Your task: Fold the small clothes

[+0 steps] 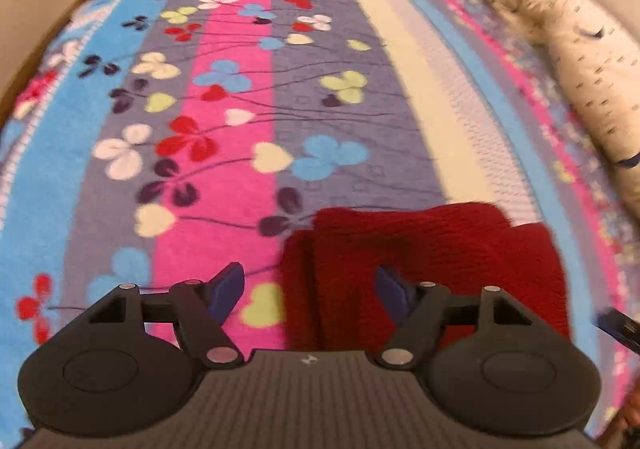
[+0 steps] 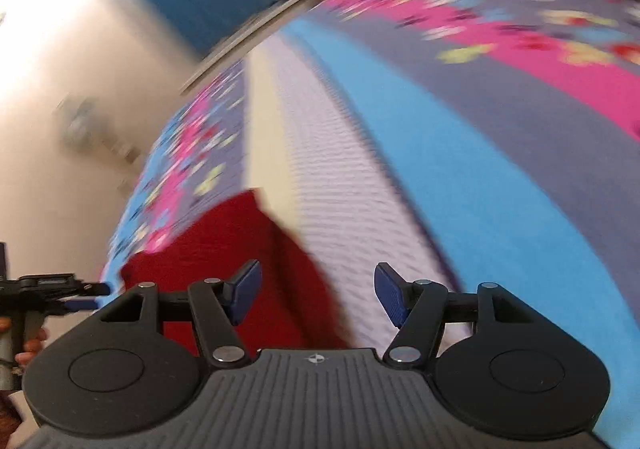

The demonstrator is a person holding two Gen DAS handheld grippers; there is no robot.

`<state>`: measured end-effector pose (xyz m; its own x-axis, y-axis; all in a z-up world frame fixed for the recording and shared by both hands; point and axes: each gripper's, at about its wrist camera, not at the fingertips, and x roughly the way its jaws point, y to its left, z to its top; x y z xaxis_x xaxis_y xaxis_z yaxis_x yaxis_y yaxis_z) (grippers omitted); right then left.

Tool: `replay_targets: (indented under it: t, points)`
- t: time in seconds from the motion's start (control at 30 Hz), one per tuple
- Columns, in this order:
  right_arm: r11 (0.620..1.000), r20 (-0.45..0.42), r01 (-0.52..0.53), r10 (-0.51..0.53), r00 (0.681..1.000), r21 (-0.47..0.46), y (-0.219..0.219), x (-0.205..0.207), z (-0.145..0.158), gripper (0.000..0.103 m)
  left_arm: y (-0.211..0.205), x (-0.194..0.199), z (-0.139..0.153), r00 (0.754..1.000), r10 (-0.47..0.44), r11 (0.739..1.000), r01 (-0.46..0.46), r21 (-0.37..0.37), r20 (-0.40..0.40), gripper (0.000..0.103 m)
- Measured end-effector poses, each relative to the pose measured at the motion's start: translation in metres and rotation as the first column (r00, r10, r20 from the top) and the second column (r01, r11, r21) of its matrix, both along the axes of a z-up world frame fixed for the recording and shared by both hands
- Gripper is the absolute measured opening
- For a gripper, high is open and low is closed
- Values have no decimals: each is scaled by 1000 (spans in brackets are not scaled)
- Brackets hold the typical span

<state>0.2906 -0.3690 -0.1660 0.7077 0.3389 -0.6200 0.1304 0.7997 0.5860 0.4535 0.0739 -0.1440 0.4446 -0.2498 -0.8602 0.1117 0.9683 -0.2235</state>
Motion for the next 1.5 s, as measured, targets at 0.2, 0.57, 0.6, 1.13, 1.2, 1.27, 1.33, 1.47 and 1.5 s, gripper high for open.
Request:
replay_targets:
  t: [0.2,0.57,0.6,1.13,1.2,1.27,1.33,1.47,1.5]
  points:
    - [984,-68,-162,156,985,-80,49,91,-14,60,-29,20,-10,999,-36,999,36,-18,16,89]
    - [965,-5,-202,204,979,-168,80,116,-18,15,9,10,-15,994,70,994,-77,81,87,0]
    - [961,-32,-201,199,980,-189,83,123,-35,19,11,22,-33,994,100,985,-105,136,44,0]
    - [847,-48,-225,231,972,-482,127,-16,4,43,-30,-136,25,962,146,981,-170,90,231,103]
    - [824,9,-158,194,981,-544,137,-27,-18,44,-43,-161,2,970,147,975,-175,138,191,103]
    - [826,25,-105,142,990,-553,137,-29,-13,51,-52,-168,-21,986,147,959,-161,235,75,97]
    - [862,18,-95,119,993,-498,131,-40,12,55,-49,-186,-12,986,151,960,-163,230,68,96]
    - [841,52,-111,163,985,-530,135,-113,60,88,-65,-237,29,990,85,957,-112,269,112,103]
    - [826,49,-129,185,981,-549,139,-133,66,89,-71,-250,37,991,67,954,-98,283,118,103]
